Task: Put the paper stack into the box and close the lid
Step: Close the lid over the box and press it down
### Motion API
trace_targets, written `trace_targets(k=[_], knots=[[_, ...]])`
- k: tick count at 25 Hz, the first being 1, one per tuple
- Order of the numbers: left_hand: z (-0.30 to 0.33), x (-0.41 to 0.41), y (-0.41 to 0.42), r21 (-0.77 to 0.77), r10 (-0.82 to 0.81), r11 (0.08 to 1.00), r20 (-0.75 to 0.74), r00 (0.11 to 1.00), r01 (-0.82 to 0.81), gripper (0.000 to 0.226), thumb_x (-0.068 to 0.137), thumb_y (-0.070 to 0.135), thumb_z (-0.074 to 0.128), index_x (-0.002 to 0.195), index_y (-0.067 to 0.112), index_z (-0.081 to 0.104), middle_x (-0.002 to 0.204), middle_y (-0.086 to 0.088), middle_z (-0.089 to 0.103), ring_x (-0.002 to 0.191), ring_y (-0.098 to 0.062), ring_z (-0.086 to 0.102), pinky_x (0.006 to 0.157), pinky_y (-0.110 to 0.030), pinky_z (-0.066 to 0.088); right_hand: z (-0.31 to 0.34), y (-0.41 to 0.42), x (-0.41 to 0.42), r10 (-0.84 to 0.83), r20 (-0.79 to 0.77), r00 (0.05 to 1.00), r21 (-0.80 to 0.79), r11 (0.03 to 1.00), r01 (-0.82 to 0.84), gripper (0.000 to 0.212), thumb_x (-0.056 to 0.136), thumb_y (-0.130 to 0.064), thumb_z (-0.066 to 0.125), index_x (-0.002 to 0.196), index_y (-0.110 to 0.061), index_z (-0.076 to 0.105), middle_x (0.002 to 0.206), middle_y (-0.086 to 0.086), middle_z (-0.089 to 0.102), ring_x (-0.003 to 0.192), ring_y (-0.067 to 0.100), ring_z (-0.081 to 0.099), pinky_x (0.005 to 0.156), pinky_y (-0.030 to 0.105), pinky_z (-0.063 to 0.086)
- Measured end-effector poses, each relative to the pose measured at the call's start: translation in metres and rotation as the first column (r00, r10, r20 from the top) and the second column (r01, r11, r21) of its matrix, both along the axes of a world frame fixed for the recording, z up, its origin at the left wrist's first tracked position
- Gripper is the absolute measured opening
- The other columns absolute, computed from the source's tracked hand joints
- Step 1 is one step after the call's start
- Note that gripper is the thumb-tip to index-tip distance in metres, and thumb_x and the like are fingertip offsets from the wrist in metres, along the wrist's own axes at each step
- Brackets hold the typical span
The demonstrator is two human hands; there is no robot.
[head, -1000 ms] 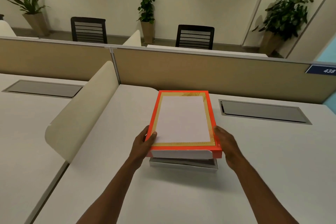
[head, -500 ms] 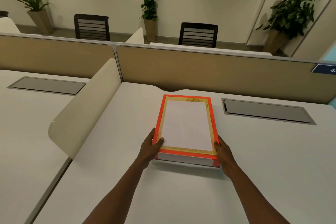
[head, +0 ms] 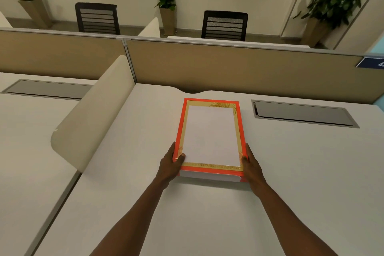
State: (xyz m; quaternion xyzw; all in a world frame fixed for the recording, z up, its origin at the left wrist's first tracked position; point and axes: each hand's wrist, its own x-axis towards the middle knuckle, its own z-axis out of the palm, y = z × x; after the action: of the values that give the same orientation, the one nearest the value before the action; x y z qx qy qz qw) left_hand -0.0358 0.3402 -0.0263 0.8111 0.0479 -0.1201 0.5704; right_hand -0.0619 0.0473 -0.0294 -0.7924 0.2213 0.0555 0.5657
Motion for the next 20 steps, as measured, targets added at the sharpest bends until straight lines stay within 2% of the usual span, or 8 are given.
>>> trace_targets(k=[4, 6, 7, 9, 12, 15, 17, 20], knots=[[-0.001, 0.002, -0.003, 0.056, 0.025, 0.998, 0.025, 0.999, -0.027, 0.064, 0.099, 0.029, 0.062, 0.156, 0.02, 0.033, 0.144, 0.0, 0.054, 0.122, -0.024, 0.059, 0.105, -0.044, 0.052, 0.002, 0.002, -0.004, 0.052, -0.052, 0.997, -0.203, 0.977, -0.061, 0.055, 0.108, -0.031, 0.033, 0.157, -0.038, 0.012, 0.137, 0.004, 0.052, 0.079, 0.008, 0.057, 0.054, 0.015, 0.049], [0.0, 0.007, -0.004, 0.087, 0.05, 0.995, 0.027, 0.998, -0.052, 0.065, 0.096, 0.025, 0.067, 0.154, 0.016, 0.039, 0.146, -0.006, 0.055, 0.127, -0.031, 0.059, 0.106, -0.048, 0.052, 0.004, 0.005, -0.003, 0.078, -0.045, 0.996, -0.353, 0.931, -0.089, 0.056, 0.107, -0.024, 0.034, 0.159, -0.028, 0.013, 0.136, 0.012, 0.057, 0.095, 0.024, 0.063, 0.074, 0.028, 0.057], [0.001, 0.01, -0.004, 0.113, 0.047, 0.992, 0.025, 0.999, -0.05, 0.065, 0.094, 0.024, 0.069, 0.153, 0.015, 0.041, 0.146, -0.007, 0.056, 0.128, -0.032, 0.059, 0.106, -0.048, 0.051, 0.003, 0.007, -0.002, 0.085, -0.041, 0.996, -0.421, 0.902, -0.095, 0.056, 0.107, -0.021, 0.035, 0.159, -0.022, 0.014, 0.137, 0.015, 0.058, 0.107, 0.031, 0.063, 0.089, 0.037, 0.056], [0.001, 0.014, -0.004, 0.177, 0.022, 0.984, 0.039, 0.999, -0.029, 0.066, 0.092, 0.023, 0.071, 0.151, 0.013, 0.044, 0.143, -0.008, 0.058, 0.127, -0.033, 0.06, 0.104, -0.045, 0.051, 0.001, 0.009, 0.002, 0.09, -0.051, 0.995, -0.497, 0.862, -0.104, 0.056, 0.106, -0.019, 0.038, 0.158, -0.015, 0.017, 0.138, 0.017, 0.057, 0.119, 0.034, 0.06, 0.102, 0.044, 0.05], [0.001, 0.022, -0.003, 0.304, -0.023, 0.953, 0.068, 0.997, 0.002, 0.075, 0.089, 0.029, 0.073, 0.153, 0.01, 0.038, 0.151, -0.01, 0.051, 0.136, -0.035, 0.053, 0.11, -0.044, 0.047, 0.002, 0.005, 0.01, 0.111, -0.066, 0.992, -0.54, 0.832, -0.129, 0.059, 0.104, -0.023, 0.044, 0.157, -0.013, 0.02, 0.141, 0.017, 0.055, 0.122, 0.035, 0.058, 0.103, 0.044, 0.049], [0.001, 0.034, -0.008, 0.447, -0.122, 0.893, 0.122, 0.985, 0.055, 0.095, 0.091, 0.048, 0.067, 0.162, 0.014, 0.015, 0.169, -0.006, 0.021, 0.154, -0.029, 0.027, 0.121, -0.048, 0.034, 0.007, 0.001, 0.026, 0.166, -0.064, 0.984, -0.607, 0.776, -0.17, 0.072, 0.101, -0.041, 0.048, 0.158, -0.016, 0.013, 0.16, 0.015, 0.03, 0.141, 0.035, 0.038, 0.111, 0.047, 0.038], [0.003, 0.048, -0.016, 0.561, -0.234, 0.821, 0.16, 0.959, 0.107, 0.097, 0.092, 0.064, 0.055, 0.163, 0.018, 0.008, 0.172, -0.002, 0.009, 0.159, -0.025, 0.011, 0.124, -0.047, 0.027, 0.011, 0.001, 0.042, 0.251, -0.106, 0.962, -0.667, 0.7, -0.256, 0.076, 0.1, -0.05, 0.043, 0.159, -0.019, 0.006, 0.167, 0.008, 0.01, 0.149, 0.034, 0.023, 0.116, 0.049, 0.031], [0.005, 0.071, -0.027, 0.657, -0.33, 0.732, 0.11, 0.938, 0.18, 0.096, 0.093, 0.071, 0.041, 0.163, 0.016, 0.005, 0.173, -0.004, 0.0, 0.16, -0.023, -0.003, 0.127, -0.045, 0.02, 0.014, 0.002, 0.064, 0.336, -0.199, 0.921, -0.732, 0.573, -0.368, 0.073, 0.101, -0.055, 0.034, 0.158, -0.017, 0.011, 0.168, 0.008, 0.006, 0.149, 0.032, 0.024, 0.115, 0.05, 0.033]])
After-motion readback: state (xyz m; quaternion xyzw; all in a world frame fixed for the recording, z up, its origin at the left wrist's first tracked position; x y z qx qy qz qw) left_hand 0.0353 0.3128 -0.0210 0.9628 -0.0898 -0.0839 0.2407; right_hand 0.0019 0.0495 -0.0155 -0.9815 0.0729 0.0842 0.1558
